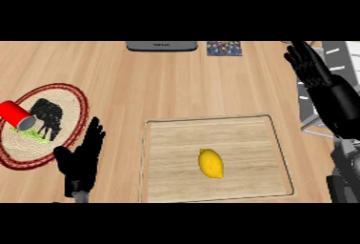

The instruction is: Pick the lemon from the tray and place it in the tiered basket

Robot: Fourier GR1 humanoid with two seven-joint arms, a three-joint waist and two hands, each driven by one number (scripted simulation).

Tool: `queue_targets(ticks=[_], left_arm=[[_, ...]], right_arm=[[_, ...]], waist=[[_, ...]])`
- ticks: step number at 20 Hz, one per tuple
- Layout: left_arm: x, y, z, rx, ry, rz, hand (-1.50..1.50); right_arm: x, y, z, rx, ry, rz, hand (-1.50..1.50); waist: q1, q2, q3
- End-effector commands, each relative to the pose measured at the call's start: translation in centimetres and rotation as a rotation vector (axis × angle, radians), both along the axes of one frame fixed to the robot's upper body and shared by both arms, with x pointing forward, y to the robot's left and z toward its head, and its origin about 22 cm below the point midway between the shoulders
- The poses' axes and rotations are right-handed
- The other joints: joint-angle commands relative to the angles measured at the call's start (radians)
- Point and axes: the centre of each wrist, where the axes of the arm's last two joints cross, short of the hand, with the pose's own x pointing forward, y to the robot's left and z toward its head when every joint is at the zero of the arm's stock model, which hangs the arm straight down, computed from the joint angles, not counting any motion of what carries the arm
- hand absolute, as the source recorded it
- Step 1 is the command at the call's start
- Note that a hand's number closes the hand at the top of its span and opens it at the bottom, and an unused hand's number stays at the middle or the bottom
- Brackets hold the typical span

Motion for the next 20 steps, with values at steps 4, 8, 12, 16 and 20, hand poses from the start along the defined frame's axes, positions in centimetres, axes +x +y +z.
queue_targets(ticks=[4,8,12,16,20], left_arm=[[0.4,4.7,0.8,0.143,0.043,-0.048,0.00],[-0.4,6.7,0.4,0.192,0.099,-0.072,0.00],[-1.0,12.2,2.4,0.188,0.141,-0.078,0.00],[0.1,11.0,2.3,0.201,0.133,-0.079,0.00],[-1.1,11.7,1.9,0.192,0.138,-0.100,0.00]], right_arm=[[-2.8,4.6,-11.4,0.399,0.465,0.238,1.50],[-5.0,8.9,-14.4,0.842,0.435,0.338,1.50],[-7.4,6.0,-18.3,0.374,0.393,0.153,-1.50],[-5.8,1.3,-15.9,-0.218,0.388,0.091,-1.50],[-4.2,0.5,-13.4,-0.467,0.408,0.077,-1.50]], waist=[[0.055,0.022,0.021],[0.038,0.017,0.027],[0.020,-0.014,0.010],[0.008,-0.019,0.003],[0.022,-0.019,0.007]])
